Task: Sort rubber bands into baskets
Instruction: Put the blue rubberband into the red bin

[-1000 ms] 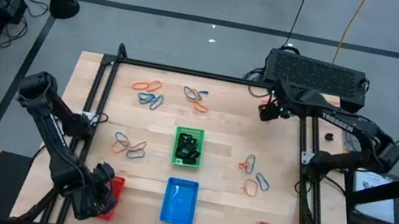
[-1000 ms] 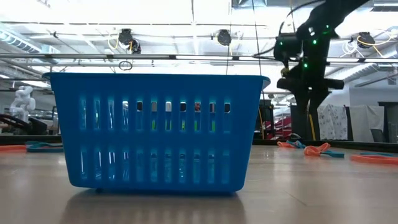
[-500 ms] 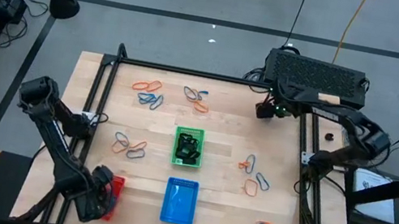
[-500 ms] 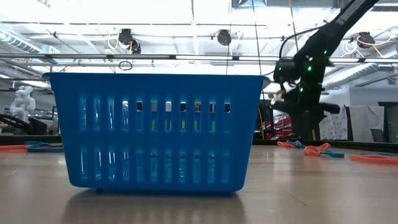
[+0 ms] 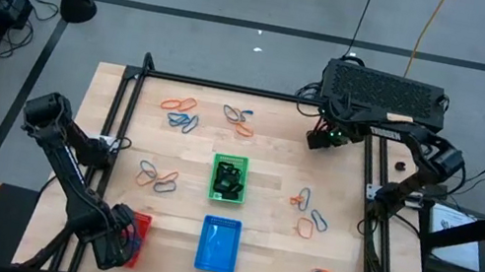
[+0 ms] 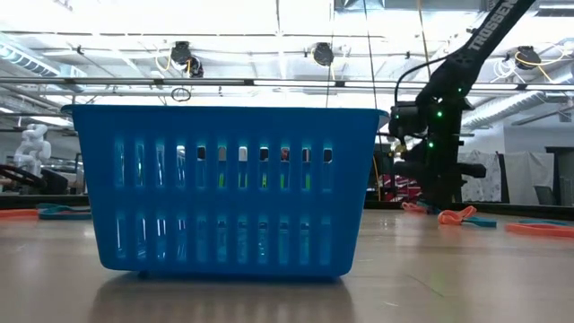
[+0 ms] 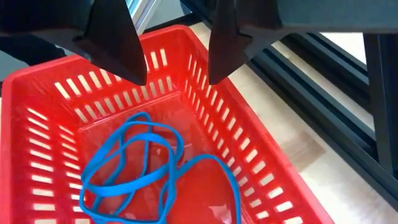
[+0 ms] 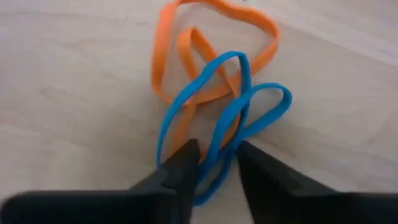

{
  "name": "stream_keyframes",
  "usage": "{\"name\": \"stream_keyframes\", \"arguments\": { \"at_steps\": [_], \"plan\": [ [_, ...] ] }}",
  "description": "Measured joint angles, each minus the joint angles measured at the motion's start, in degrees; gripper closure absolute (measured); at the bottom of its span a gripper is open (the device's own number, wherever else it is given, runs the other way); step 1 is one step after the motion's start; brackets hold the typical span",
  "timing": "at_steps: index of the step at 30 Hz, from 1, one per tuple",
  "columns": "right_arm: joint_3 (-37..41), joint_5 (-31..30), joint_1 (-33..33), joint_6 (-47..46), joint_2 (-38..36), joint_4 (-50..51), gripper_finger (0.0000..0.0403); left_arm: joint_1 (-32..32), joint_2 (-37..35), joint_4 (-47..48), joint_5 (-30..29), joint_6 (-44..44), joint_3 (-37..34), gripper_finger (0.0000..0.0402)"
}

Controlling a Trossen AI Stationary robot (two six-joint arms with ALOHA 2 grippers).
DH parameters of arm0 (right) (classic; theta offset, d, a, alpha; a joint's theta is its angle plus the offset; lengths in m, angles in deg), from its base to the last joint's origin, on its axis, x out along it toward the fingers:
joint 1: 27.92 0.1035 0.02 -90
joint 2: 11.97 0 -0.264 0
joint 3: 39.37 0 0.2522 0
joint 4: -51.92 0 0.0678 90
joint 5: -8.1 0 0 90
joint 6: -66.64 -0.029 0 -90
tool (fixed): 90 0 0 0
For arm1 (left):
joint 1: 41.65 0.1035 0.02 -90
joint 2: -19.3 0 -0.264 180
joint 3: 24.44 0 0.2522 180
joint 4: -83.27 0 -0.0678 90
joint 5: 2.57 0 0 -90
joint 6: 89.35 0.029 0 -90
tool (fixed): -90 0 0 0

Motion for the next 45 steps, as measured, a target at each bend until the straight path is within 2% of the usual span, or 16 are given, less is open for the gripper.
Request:
{"name": "stream_keyframes", "arguments": {
  "at_steps": [3, 4, 13, 16, 19, 23, 26, 34, 45],
  "plan": [
    [0.1, 0.8, 0.3, 0.9, -1.1, 0.4, 0.0379, 0.0, 0.0, 0.1, -0.2, 0.5, 0.0, 0.0222],
    [0.2, 1.2, 0.3, 1.6, -1.8, 0.8, 0.0390, 0.0, 0.0, 0.1, -0.3, 0.7, 0.0, 0.0222],
    [-1.6, 1.7, 0.3, 1.2, -12.5, 5.1, 0.0399, 0.3, 0.0, 0.3, -6.5, 3.4, 0.0, 0.0222],
    [-1.7, 5.5, 0.5, 0.1, -16.9, 6.3, 0.0401, 1.5, -0.1, -0.9, -9.9, 5.9, 0.0, 0.0222],
    [-1.7, 9.0, 1.4, -0.6, -20.1, 6.8, 0.0401, 3.4, -0.7, -5.7, -15.3, 13.3, 0.0, 0.0222],
    [-1.7, 4.0, 2.0, -2.2, -21.5, 9.3, 0.0402, 6.9, -2.0, -8.9, -19.9, 23.0, 0.0, 0.0222],
    [-1.7, 1.0, 2.0, -3.7, -20.7, 10.5, 0.0402, 10.0, -2.3, -9.0, -20.9, 27.2, 0.0, 0.0222],
    [-0.7, 0.7, 2.4, -6.1, -17.7, 9.8, 0.0370, 14.0, -2.3, -9.6, -20.8, 34.6, 0.0, 0.0222],
    [1.6, 0.6, 2.4, -5.2, -12.4, 7.8, 0.0300, 13.9, -2.3, -9.5, -20.8, 35.1, 0.0, 0.0222]
  ]
}}
